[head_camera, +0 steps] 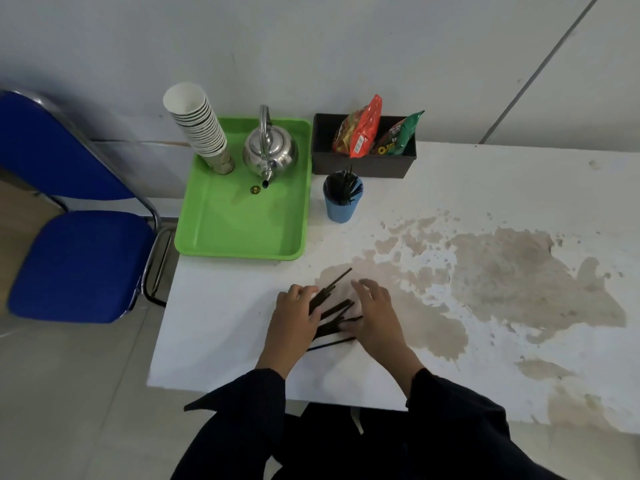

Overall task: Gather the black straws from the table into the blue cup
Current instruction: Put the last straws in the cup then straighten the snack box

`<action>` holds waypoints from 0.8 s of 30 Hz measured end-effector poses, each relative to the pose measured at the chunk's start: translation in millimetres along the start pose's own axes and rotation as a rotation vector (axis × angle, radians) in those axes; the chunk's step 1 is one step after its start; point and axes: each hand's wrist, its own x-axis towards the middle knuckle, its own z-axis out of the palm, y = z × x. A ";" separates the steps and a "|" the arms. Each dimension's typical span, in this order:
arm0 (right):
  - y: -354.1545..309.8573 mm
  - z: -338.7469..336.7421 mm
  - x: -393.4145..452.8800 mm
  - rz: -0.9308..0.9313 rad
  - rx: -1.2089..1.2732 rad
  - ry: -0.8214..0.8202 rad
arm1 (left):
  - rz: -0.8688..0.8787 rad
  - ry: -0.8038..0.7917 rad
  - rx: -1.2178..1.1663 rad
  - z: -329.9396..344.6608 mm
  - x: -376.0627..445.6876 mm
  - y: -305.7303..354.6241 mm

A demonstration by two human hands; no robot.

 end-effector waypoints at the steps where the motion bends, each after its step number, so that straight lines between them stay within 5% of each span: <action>1: -0.1 0.3 2.8 -0.001 -0.004 0.005 | -0.002 0.044 -0.001 0.6 -3.9 -1.9; 5: -1.4 -3.1 17.5 -0.042 -0.103 -0.049 | -0.139 0.165 -0.121 8.7 -28.7 -14.2; 8: -1.5 -7.3 25.4 -0.038 -0.171 -0.120 | -0.214 0.107 -0.184 22.8 -42.7 -18.5; 15: 3.6 -11.3 13.3 -0.192 -0.156 -0.129 | -0.029 -0.001 0.049 35.4 -38.0 2.3; 20: 14.0 -8.5 1.1 -0.126 -0.088 -0.060 | 0.023 0.154 0.091 18.1 -9.8 7.1; 24: 10.3 -2.3 -5.8 -0.083 -0.213 -0.081 | 0.062 0.062 0.125 11.4 23.4 16.1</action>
